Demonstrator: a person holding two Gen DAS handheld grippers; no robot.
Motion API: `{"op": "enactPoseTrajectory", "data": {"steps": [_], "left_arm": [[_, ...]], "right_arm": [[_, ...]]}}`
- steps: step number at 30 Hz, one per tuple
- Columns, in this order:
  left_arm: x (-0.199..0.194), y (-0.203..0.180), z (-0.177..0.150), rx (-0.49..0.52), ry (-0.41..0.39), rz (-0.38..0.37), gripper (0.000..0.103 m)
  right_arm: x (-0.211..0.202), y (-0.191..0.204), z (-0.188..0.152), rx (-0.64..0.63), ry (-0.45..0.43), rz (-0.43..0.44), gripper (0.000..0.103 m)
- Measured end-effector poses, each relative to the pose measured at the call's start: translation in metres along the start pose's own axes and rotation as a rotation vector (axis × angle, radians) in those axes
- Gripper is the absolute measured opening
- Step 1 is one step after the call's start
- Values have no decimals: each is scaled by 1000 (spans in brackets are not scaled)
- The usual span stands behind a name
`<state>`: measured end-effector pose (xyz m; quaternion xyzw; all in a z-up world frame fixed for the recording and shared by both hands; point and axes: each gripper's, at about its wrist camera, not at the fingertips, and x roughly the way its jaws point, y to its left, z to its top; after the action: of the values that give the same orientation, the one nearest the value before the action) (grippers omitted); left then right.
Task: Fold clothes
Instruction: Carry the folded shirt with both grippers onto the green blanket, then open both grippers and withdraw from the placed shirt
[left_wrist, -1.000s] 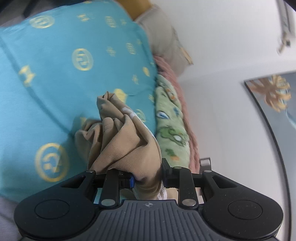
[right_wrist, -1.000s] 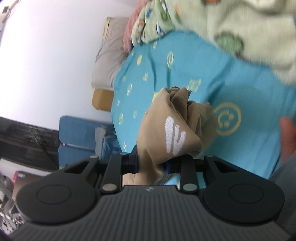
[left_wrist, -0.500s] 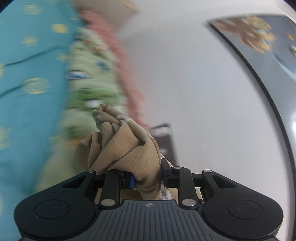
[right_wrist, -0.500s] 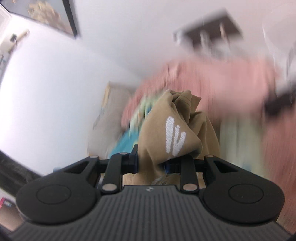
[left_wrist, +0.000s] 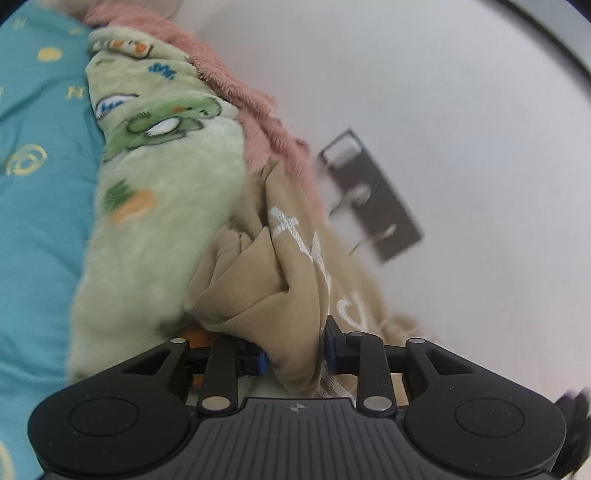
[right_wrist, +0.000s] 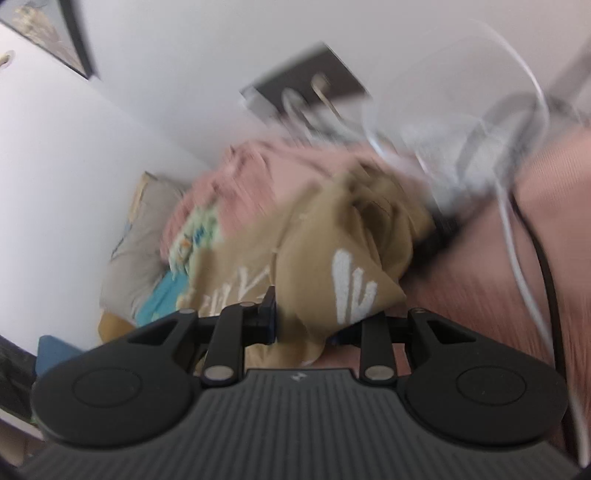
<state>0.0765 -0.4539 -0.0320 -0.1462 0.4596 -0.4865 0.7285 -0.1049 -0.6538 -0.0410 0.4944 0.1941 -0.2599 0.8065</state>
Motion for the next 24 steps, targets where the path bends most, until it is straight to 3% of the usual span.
{"op": "enactPoseTrajectory", "data": {"steps": [4,8,10,11,12,13,14,19,24], "left_arm": [[-6,-4,-5,69,-6,47,45],[-30,-32,-5,165,11,86,80],[-53,-53,-10,229,-21,107,86],[-64,-62,-12,270,-46,124,89],[-75,-71,-14,311,-72,142,97],[-87,-80,-17,345,-98,156,101],[-100,-88,-19,378,-125,169,103],[-160,-124,-38,516,-230,228,103],[-213,-141,-67,590,-319,242,103]], "right_arm": [[-4,4,-3,-27,1,-23,32],[-25,19,-2,-67,18,-89,35],[-42,24,-3,-80,9,-102,36],[-53,28,-3,-94,-5,-90,47],[-64,31,-5,-111,-23,-76,68],[-74,35,-6,-129,-41,-63,79],[-85,39,-7,-146,-59,-49,91],[-139,74,-21,-335,-163,-24,90],[-187,94,-52,-472,-255,-22,90]]}}
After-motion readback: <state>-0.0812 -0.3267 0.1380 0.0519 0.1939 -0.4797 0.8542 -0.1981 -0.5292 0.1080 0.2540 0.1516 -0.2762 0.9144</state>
